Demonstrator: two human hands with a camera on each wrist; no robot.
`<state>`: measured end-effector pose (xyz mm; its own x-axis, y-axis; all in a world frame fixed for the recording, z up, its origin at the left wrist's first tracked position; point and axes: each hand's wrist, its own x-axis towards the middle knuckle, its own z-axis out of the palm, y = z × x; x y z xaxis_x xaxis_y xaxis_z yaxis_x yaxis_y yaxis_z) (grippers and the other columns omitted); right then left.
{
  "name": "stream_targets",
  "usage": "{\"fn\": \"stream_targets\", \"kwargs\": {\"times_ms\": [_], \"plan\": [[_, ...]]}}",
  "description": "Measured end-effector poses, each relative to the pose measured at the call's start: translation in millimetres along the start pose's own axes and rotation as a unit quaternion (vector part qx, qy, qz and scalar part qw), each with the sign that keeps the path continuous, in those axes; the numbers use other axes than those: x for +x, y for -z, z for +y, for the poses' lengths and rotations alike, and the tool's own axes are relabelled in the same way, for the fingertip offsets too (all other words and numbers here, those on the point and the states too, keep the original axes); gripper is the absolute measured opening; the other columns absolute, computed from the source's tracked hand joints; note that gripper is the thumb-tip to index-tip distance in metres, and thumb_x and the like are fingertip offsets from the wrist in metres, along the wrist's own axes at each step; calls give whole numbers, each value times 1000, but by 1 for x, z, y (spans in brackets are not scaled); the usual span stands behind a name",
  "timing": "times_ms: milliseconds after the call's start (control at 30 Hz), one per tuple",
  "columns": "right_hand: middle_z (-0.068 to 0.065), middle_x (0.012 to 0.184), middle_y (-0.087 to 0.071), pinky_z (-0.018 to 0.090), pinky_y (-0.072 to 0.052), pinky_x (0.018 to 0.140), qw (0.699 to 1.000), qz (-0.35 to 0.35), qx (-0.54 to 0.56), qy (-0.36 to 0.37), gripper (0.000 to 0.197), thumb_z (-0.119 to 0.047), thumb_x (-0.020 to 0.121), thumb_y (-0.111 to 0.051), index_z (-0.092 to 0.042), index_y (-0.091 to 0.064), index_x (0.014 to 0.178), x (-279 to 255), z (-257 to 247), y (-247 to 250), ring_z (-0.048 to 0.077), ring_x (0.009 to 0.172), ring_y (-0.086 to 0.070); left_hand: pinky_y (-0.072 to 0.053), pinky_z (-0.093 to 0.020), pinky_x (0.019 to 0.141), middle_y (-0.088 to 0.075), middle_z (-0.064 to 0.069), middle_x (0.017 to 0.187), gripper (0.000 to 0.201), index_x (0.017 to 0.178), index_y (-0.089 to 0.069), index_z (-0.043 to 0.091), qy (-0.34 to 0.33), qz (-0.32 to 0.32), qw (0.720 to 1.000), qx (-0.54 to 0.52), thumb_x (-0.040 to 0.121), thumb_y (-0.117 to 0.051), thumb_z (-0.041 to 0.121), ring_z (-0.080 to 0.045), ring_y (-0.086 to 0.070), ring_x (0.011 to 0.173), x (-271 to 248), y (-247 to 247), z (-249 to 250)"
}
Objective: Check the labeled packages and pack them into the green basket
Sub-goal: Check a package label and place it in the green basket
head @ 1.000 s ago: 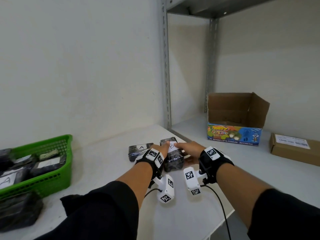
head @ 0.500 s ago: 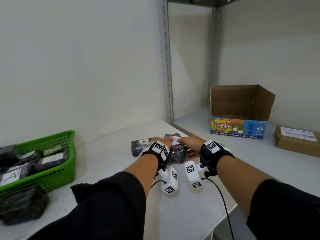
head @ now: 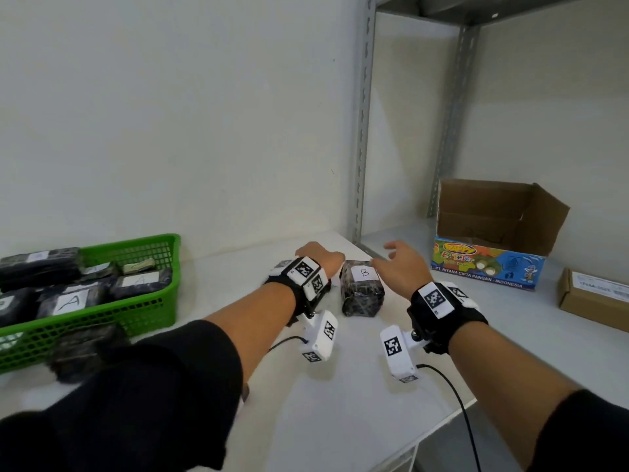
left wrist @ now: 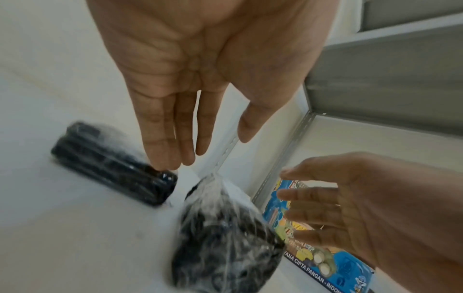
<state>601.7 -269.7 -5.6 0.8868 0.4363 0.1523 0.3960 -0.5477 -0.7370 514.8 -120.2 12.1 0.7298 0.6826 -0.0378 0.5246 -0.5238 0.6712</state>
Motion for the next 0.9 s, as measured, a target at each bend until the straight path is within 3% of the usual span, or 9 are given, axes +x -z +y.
{"fn": "stream_targets", "kwargs": {"times_ms": [67, 133, 233, 300, 500, 600, 700, 833, 900], "plan": [[12, 145, -56, 41, -47, 106, 999, 7, -8, 40, 57, -34, 94, -66, -15, -49, 146, -12, -16, 0, 31, 130, -56, -41, -24, 56, -63, -8, 84, 32, 75, -60, 9, -31, 8, 999, 32, 86, -60, 40, -26, -60, 78, -11, 24, -4], [11, 149, -53, 44, -46, 109, 997, -2, -33, 74, 65, -41, 93, -64, -18, -45, 150, -26, -32, -5, 31, 134, -53, -42, -23, 62, -65, -7, 92, 36, 91, -67, 11, -67, 4, 995, 79, 89, -58, 45, -24, -61, 88, -27, 50, -14], [10, 156, -47, 45, -41, 115, 992, -26, -59, 110, 75, -50, 92, -63, -19, -38, 156, -48, -60, -20, 30, 143, -44, -41, -26, 96, -61, -2, 132, 52, 129, -60, 14, -109, 7, 985, 135, 93, -54, 50, -21, -54, 124, -52, 91, -41], [6, 162, -39, 47, -35, 120, 988, -40, -68, 135, 81, -57, 92, -61, -22, -32, 159, -65, -79, -32, 27, 150, -36, -35, -27, 108, -53, 3, 144, 60, 141, -51, 18, -118, 26, 981, 149, 92, -54, 53, -17, -47, 133, -70, 117, -65], [0, 170, -23, 51, -25, 125, 968, -88, -91, 215, 91, -66, 92, -56, -24, -19, 164, -123, -147, -86, 25, 159, -14, -32, -29, 111, -46, -1, 149, 66, 146, -44, 20, -101, 76, 972, 201, 90, -59, 52, -19, -42, 137, -122, 183, -155], [3, 172, -15, 47, -17, 128, 954, -117, -105, 256, 94, -66, 93, -56, -24, -14, 165, -152, -177, -122, 28, 160, -5, -35, -32, 113, -47, -2, 148, 69, 145, -44, 20, -96, 97, 965, 223, 87, -63, 52, -21, -45, 135, -143, 210, -199], [6, 172, -15, 46, -15, 129, 938, -149, -125, 287, 96, -68, 92, -56, -23, -13, 165, -177, -201, -156, 30, 160, -5, -33, -32, 115, -41, -1, 152, 75, 148, -39, 21, -89, 91, 961, 244, 86, -64, 53, -19, -40, 139, -164, 235, -239], [5, 172, -17, 48, -24, 126, 927, -183, -139, 297, 99, -71, 89, -57, -22, -16, 165, -198, -228, -194, 31, 159, -10, -25, -27, 116, -29, 0, 159, 80, 152, -31, 19, -68, 79, 954, 280, 87, -64, 53, -16, -28, 146, -188, 258, -283], [6, 171, -19, 49, -26, 125, 919, -201, -151, 304, 101, -69, 88, -59, -20, -16, 164, -204, -239, -211, 32, 158, -13, -26, -29, 116, -27, 1, 159, 84, 153, -30, 19, -47, 76, 959, 268, 85, -65, 55, -17, -29, 146, -193, 265, -301]]}}
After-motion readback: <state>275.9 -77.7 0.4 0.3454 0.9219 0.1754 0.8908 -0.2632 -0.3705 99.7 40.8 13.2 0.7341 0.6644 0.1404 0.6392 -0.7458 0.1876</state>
